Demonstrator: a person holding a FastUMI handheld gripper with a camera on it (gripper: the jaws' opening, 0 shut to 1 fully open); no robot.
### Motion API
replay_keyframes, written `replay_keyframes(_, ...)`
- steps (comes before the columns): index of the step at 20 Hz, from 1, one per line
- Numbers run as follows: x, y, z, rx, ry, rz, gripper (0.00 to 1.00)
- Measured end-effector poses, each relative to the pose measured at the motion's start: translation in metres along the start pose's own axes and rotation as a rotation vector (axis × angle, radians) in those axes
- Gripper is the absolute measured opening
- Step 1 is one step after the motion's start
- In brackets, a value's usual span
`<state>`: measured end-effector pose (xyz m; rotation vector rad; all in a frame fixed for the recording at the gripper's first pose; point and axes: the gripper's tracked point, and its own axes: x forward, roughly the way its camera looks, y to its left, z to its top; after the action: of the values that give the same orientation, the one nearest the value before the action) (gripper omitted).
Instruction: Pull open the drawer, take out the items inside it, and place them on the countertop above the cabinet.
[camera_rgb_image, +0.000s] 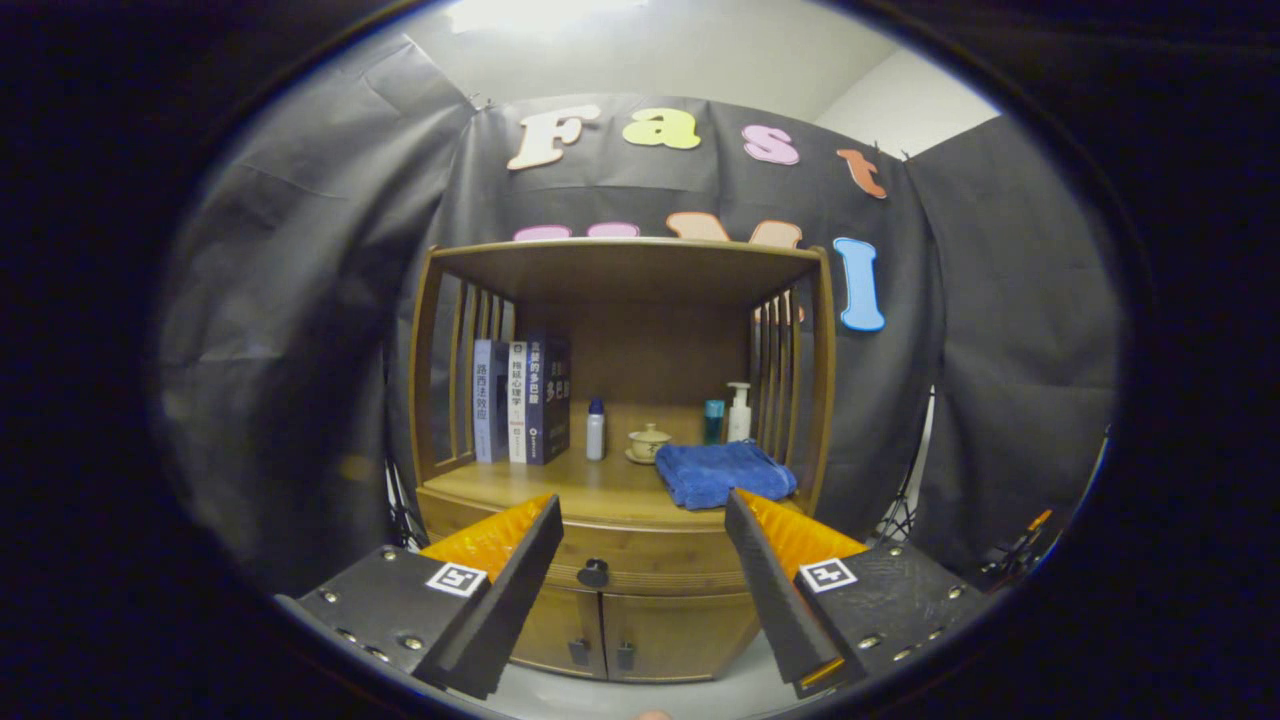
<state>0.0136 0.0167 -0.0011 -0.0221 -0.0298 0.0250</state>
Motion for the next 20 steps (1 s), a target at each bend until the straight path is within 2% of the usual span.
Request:
replay_keyframes(8, 0.042, -0.003, 0.002, 0.019, -0.009, -0.017, 0.98)
replay_keyframes(13, 0.088, 0.010, -0.025, 0.074, 0.022, 0.007, 0.98)
replay_keyframes(20, 0.151, 0.030, -0.090, 0.013, 0.054, 0.023, 0.98)
